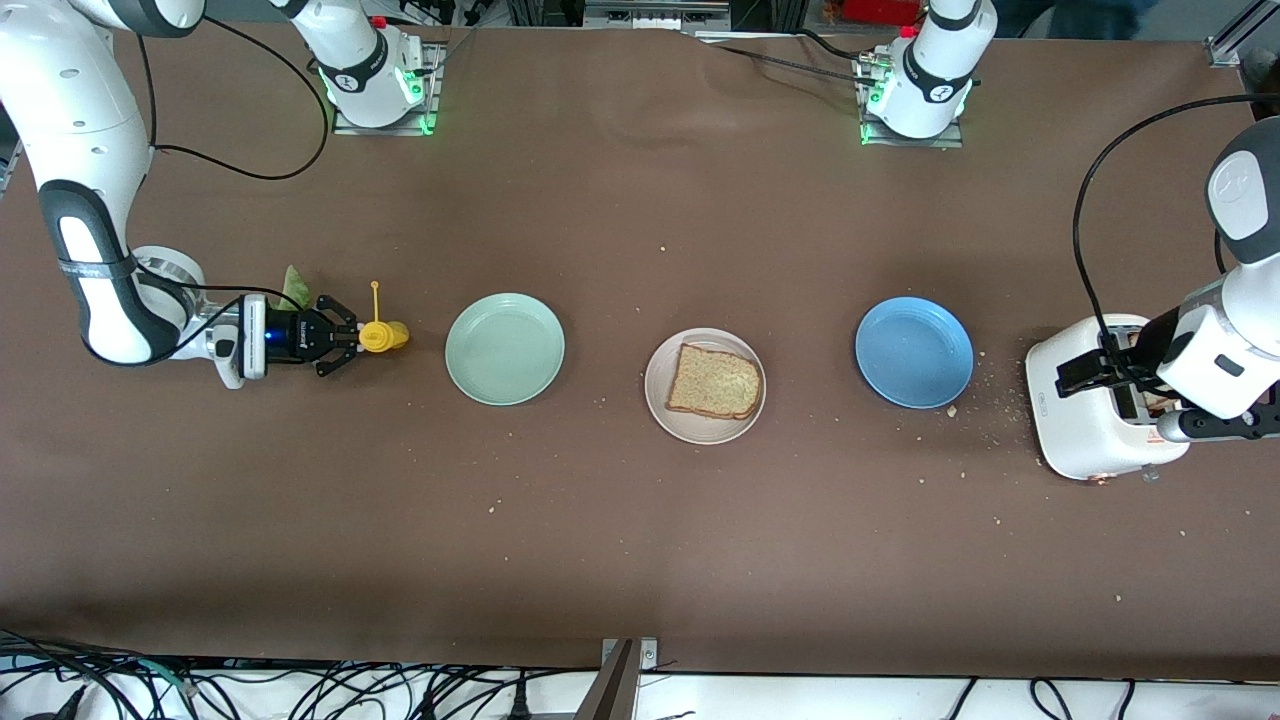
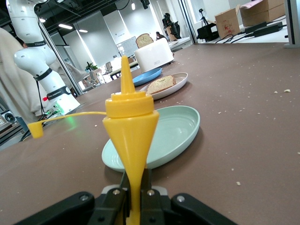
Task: Make sandwich in beige plate with both arms
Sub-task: 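Grasp the mustard bottle upright and lift it with the right gripper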
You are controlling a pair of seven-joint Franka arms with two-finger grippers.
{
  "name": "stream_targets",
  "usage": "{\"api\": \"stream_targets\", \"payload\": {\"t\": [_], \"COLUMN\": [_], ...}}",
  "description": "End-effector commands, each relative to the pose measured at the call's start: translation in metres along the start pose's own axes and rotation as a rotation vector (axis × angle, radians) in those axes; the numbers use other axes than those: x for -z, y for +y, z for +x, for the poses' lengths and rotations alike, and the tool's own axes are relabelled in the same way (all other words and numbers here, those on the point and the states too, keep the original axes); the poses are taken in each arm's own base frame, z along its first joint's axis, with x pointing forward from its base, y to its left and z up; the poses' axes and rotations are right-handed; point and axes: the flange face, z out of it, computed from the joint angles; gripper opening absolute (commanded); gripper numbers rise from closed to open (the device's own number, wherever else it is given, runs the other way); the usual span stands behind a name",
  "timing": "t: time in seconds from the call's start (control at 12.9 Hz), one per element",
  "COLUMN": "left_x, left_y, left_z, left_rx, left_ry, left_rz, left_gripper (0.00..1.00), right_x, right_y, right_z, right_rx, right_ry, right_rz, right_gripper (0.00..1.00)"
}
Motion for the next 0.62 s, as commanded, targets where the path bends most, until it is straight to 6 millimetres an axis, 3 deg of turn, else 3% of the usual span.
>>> {"api": "stream_targets", "payload": {"t": [0.0, 0.23, 0.39, 0.54], "left_x": [0.001, 0.001, 0.001, 0.001], "left_y": [0.002, 0.002, 0.002, 0.002], "left_z": [-0.003, -0.003, -0.003, -0.003], "left_rx": [0.005, 0.005, 0.005, 0.007], "left_ry": [-0.006, -0.006, -0.006, -0.006], "left_rz": [0.034, 0.034, 0.034, 0.034], "left_gripper": [1.00, 1.00, 1.00, 1.00], "right_x": [0.010, 0.021, 0.016, 0.007], "right_y": [0.015, 0.026, 0.029, 0.025], "right_z": [0.056, 0.157, 0.221, 0.273], "right_rx": [0.031, 0.001, -0.062, -0.171], "right_ry": [-0.096, -0.344, -0.499, -0.622], "right_rz": [-0.019, -0.049, -0.085, -0.149], "right_gripper": [0.00, 0.00, 0.00, 0.00]}}
